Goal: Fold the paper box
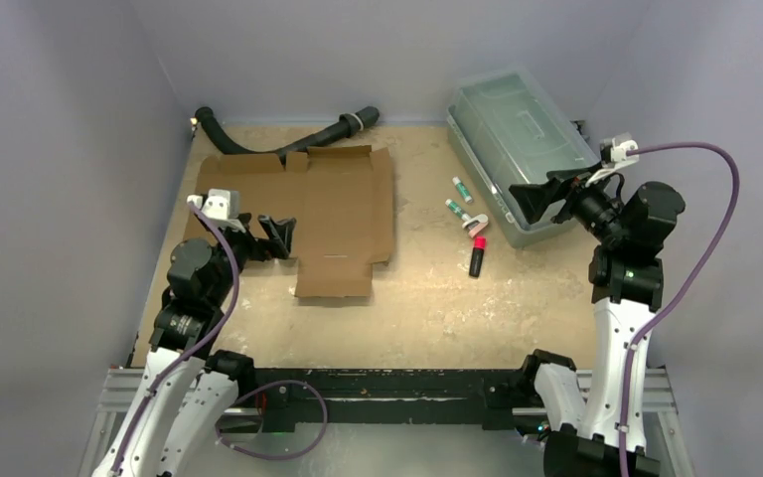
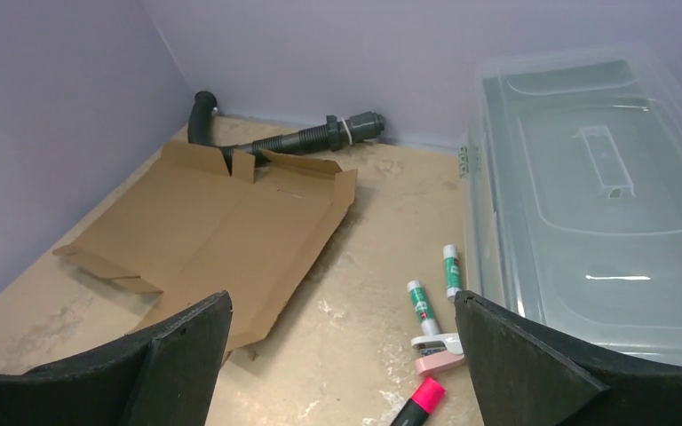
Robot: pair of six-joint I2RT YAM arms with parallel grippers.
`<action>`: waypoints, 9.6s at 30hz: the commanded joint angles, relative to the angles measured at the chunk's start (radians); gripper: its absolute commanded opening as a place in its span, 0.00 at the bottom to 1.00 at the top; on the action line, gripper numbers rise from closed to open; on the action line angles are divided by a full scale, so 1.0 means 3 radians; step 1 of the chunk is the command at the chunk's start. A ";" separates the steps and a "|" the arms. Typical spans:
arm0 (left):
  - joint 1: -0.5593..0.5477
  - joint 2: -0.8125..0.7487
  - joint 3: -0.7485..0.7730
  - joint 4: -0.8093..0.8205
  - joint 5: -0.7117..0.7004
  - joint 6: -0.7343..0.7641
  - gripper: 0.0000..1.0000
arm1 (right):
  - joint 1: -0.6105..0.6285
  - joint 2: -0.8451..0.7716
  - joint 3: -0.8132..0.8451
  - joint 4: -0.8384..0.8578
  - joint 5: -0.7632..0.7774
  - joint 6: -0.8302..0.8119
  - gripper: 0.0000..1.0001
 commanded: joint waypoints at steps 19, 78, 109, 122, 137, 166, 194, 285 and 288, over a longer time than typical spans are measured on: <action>-0.1047 0.0820 0.0306 -0.0299 0.0519 -0.0876 0.92 | 0.0064 -0.0075 -0.0106 -0.1911 -0.1774 -0.3650 0.99; -0.2304 0.4129 0.1564 0.0140 -0.1593 0.0660 0.10 | 0.0122 0.0041 -0.0559 -0.1631 -0.1520 -0.3408 0.99; -0.3255 0.3447 0.0805 0.1309 -0.1140 -0.0155 0.00 | 0.1297 0.0657 -0.0746 -0.0176 -0.0034 -0.1695 0.99; -0.3310 0.3414 0.0416 0.1879 -0.1056 -0.0547 0.00 | 0.1716 0.1157 -0.0931 0.0723 0.0820 -0.0619 0.99; -0.3367 0.3413 0.0401 0.1953 -0.0958 -0.0680 0.00 | 0.1933 0.2113 -0.0622 0.0745 0.1181 -0.0399 0.66; -0.2268 0.1360 -0.0058 0.0782 -0.0682 -0.0833 0.75 | 0.1910 0.1916 -0.0579 0.0792 0.1290 -0.0457 0.00; -0.0524 0.3583 0.1792 0.0209 0.0814 0.1073 0.70 | 0.1844 0.1920 -0.0537 0.0723 0.1201 -0.0719 0.00; -0.0560 0.3310 0.1700 0.1274 0.1123 0.1948 0.00 | 0.1761 0.1854 -0.0006 0.0135 0.0007 -0.1666 0.64; -0.0560 0.3276 0.1695 0.1277 0.1145 0.1953 0.00 | 0.1761 0.1777 0.0093 0.0016 -0.0031 -0.1823 0.78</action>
